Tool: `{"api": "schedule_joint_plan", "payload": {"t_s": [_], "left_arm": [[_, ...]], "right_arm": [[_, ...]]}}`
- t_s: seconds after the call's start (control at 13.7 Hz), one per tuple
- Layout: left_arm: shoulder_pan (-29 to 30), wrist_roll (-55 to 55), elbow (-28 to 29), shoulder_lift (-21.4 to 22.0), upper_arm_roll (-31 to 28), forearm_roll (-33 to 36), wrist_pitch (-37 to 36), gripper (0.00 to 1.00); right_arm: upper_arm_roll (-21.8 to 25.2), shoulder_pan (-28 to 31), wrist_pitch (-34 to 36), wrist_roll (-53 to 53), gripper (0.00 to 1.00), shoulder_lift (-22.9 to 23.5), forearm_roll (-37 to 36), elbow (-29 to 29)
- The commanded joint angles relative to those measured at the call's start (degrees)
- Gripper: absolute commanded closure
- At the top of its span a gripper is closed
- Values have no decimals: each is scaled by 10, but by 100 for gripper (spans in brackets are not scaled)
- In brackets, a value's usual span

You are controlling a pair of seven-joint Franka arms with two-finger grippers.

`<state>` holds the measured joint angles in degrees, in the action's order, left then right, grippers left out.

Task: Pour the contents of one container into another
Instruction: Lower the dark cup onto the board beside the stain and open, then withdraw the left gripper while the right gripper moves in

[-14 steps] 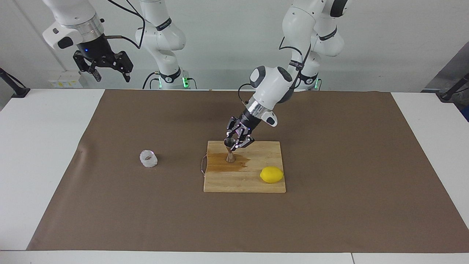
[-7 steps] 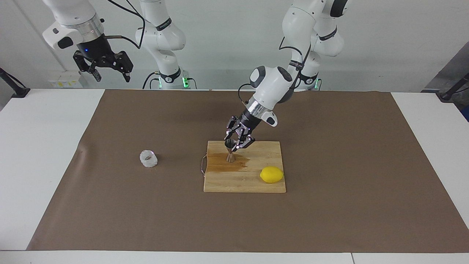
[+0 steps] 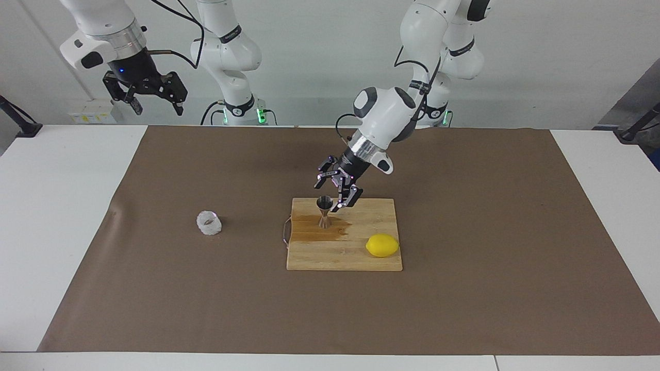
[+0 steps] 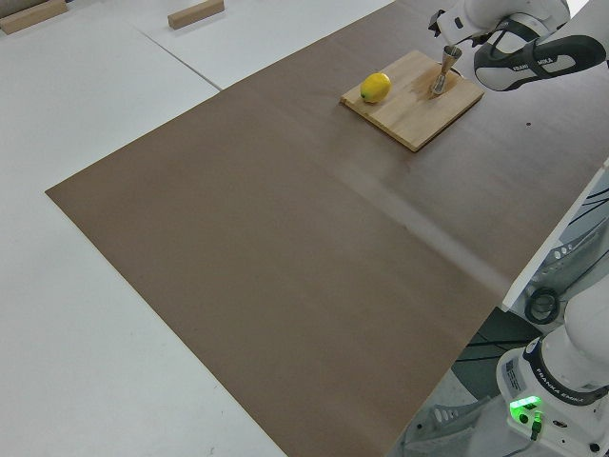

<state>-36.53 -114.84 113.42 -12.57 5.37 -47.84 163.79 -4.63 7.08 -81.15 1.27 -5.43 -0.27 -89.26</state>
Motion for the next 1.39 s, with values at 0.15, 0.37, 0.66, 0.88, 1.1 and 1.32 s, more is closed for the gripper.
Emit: {"api": "schedule_joint_plan", "payload": {"t_s": [0.15, 0.37, 0.66, 0.88, 1.1, 1.32], "left_arm": [[41, -13, -33, 32, -13, 70, -110, 0], [72, -11, -82, 28, -13, 162, -207, 0], [88, -5, -124, 31, -13, 281, -298, 0], [102, 26, -130, 41, -17, 323, -328, 0], [126, 163, -130, 64, -18, 325, -384, 0], [152, 322, -127, 83, -19, 325, -429, 0]], "right_arm": [[-1, 6, 16, -8, 0, -7, 14, 0], [-2, 2, 16, -7, 0, -8, 14, 0], [1, 7, 16, -3, 0, -12, 14, 0], [5, 21, 10, 70, 0, -17, 15, -9], [9, 51, -40, 192, 0, -41, 15, -67], [10, 85, -104, 328, 0, -53, 15, -115]]}}
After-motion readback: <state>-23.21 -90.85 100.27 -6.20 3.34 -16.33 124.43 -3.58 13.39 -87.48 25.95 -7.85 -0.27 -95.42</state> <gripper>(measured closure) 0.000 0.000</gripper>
